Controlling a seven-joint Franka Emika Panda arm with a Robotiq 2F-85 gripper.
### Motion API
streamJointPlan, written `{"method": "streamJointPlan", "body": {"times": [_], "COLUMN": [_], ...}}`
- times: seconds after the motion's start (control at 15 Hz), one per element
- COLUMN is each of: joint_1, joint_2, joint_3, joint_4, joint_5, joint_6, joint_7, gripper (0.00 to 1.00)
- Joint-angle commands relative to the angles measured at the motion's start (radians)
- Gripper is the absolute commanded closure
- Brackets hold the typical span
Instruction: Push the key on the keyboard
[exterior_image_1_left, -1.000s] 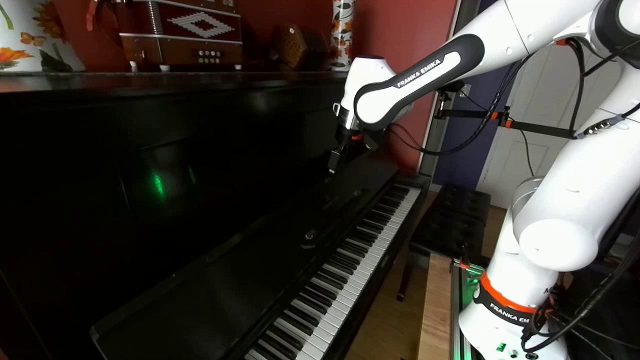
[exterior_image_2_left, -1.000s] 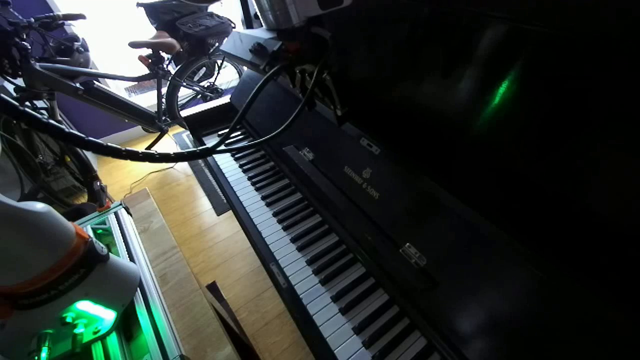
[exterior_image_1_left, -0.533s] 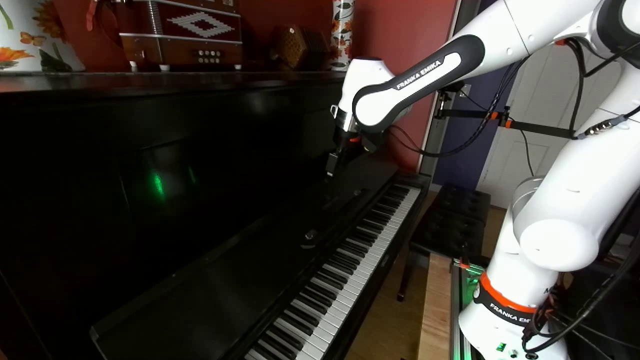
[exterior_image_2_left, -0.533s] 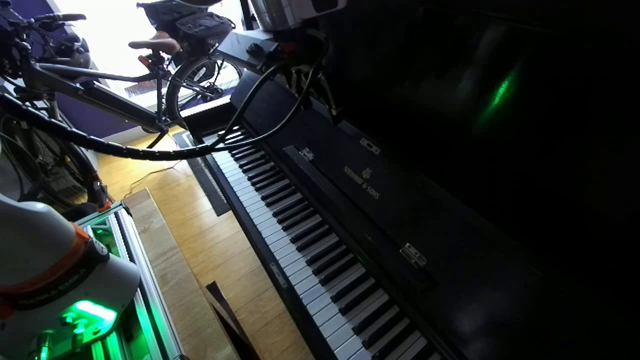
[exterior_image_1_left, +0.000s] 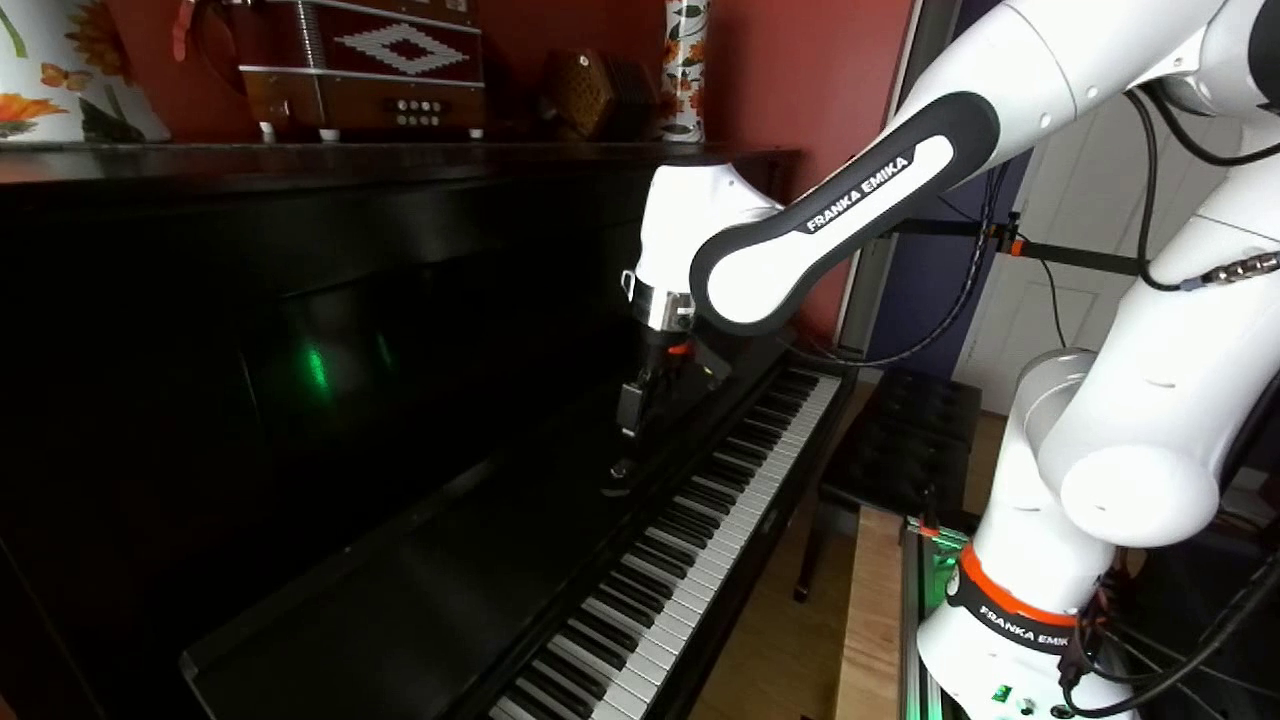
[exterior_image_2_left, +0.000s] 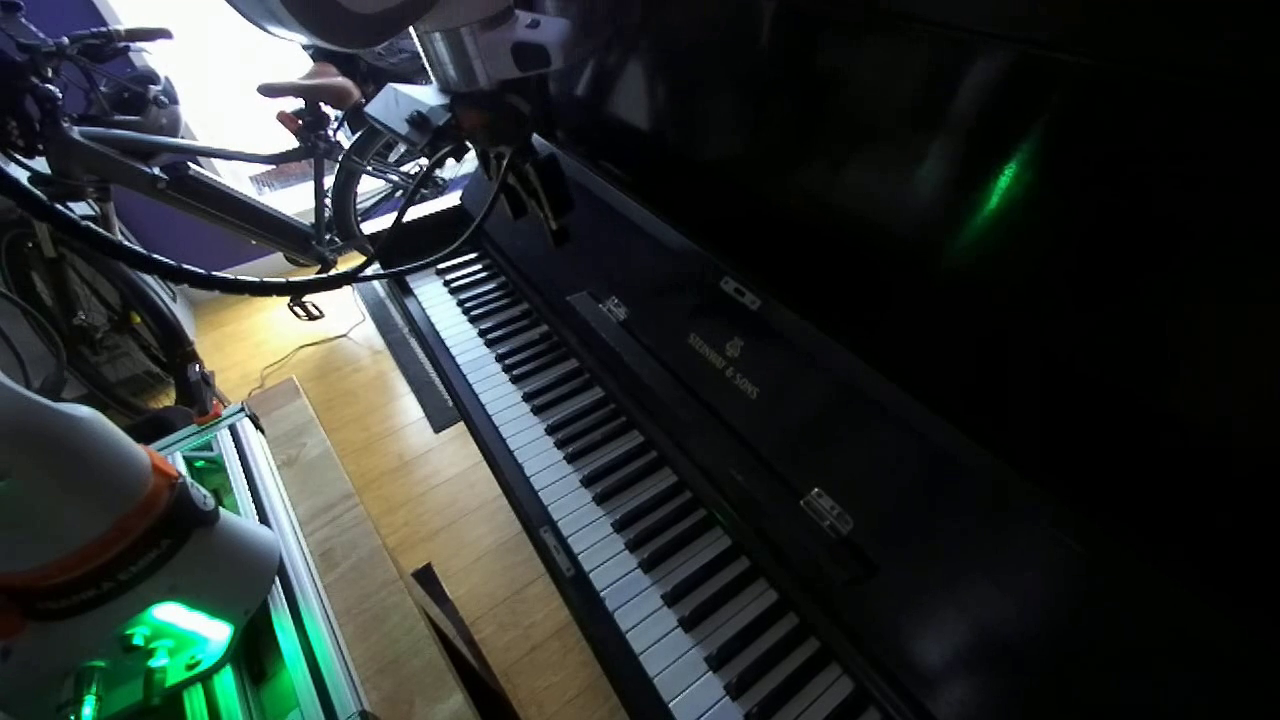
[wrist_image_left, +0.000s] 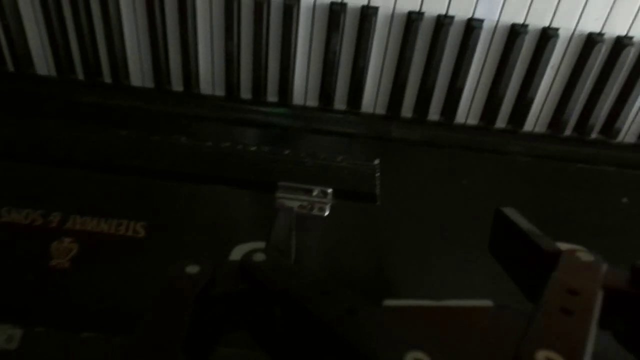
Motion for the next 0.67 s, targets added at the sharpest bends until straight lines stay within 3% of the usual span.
{"method": "streamJointPlan", "body": {"times": [0.0, 0.2, 0.27, 0.6], "joint_1": [0.053, 0.071, 0.065, 0.075], "joint_2": [0.028, 0.082, 0.043, 0.082], "joint_3": [0.056, 0.109, 0.088, 0.104], "joint_4": [-0.057, -0.087, -0.066, -0.077], "joint_5": [0.049, 0.027, 0.03, 0.029], "joint_6": [0.042, 0.125, 0.065, 0.107], "joint_7": [0.082, 0.18, 0.132, 0.162], "gripper": [0.0, 0.0, 0.0, 0.0]}}
